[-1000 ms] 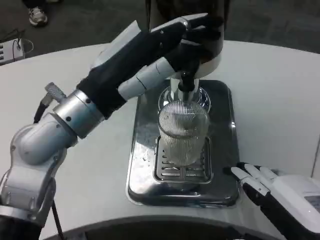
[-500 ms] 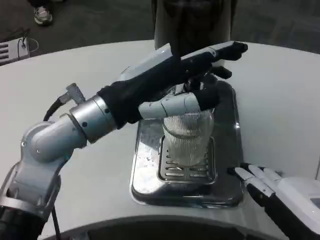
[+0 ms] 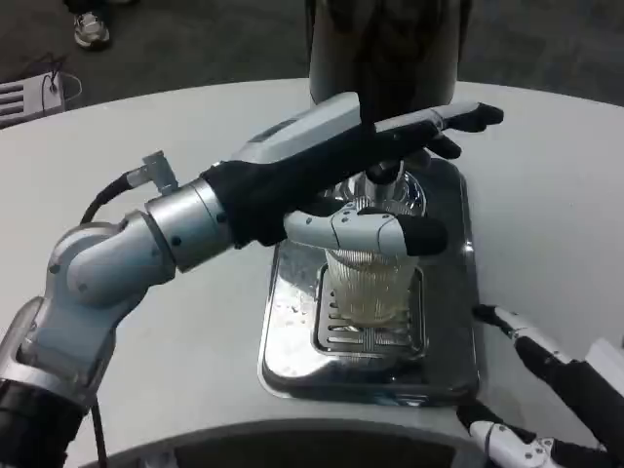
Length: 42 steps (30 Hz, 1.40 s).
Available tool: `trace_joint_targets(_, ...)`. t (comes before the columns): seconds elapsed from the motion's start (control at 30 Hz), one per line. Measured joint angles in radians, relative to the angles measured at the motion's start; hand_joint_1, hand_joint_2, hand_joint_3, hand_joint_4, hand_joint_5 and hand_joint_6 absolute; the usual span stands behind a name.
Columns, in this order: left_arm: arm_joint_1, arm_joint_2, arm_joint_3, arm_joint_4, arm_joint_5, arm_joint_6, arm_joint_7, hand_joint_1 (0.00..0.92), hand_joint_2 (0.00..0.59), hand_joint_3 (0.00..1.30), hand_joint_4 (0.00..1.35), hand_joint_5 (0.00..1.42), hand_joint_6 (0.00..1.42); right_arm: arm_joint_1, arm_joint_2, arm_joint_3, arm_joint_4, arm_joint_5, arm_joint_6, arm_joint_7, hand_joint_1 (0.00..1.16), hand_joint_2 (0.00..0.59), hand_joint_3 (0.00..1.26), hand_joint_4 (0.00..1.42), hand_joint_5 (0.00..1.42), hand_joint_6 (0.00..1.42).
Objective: Grasp the cup under the faucet to collect the drink, then remove the cup.
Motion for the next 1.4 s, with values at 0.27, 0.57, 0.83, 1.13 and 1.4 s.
trace_joint_targets(0.27, -0.001, 0.01, -0.004, -0.002, 0.0, 0.0, 0.004, 0.0, 0.0, 0.11, 0.08, 0.19, 0.25, -0.058, 0.056, 0.04, 0.128, 0.101, -0.037, -0.211, 0.78, 0.205, 0.0, 0.0, 0.0, 0.06)
trace_joint_targets(0.57, 0.009, 0.02, 0.0, -0.031, 0.0, 0.011, 0.016, 0.0, 0.0, 0.11, 0.09, 0.18, 0.24, -0.198, 0.058, 0.139, 0.328, 0.103, -0.076, -0.343, 0.81, 0.196, 0.0, 0.0, 0.0, 0.06)
trace_joint_targets(0.83, 0.022, 0.036, 0.003, -0.058, 0.0, 0.023, 0.021, 0.0, 0.0, 0.11, 0.09, 0.18, 0.24, -0.306, 0.052, 0.172, 0.46, 0.11, -0.088, -0.434, 0.82, 0.189, 0.0, 0.0, 0.0, 0.04)
trace_joint_targets(1.13, 0.074, 0.034, 0.037, -0.102, -0.012, 0.046, 0.058, 0.0, 0.0, 0.12, 0.1, 0.18, 0.24, -0.382, 0.057, 0.183, 0.544, 0.142, -0.092, -0.491, 0.81, 0.188, 0.0, 0.0, 0.0, 0.02)
trace_joint_targets(1.4, 0.094, 0.024, 0.06, -0.122, -0.028, 0.079, 0.064, 0.0, 0.0, 0.13, 0.1, 0.18, 0.24, -0.436, 0.054, 0.203, 0.629, 0.155, -0.102, -0.518, 0.81, 0.188, 0.0, 0.0, 0.0, 0.02)
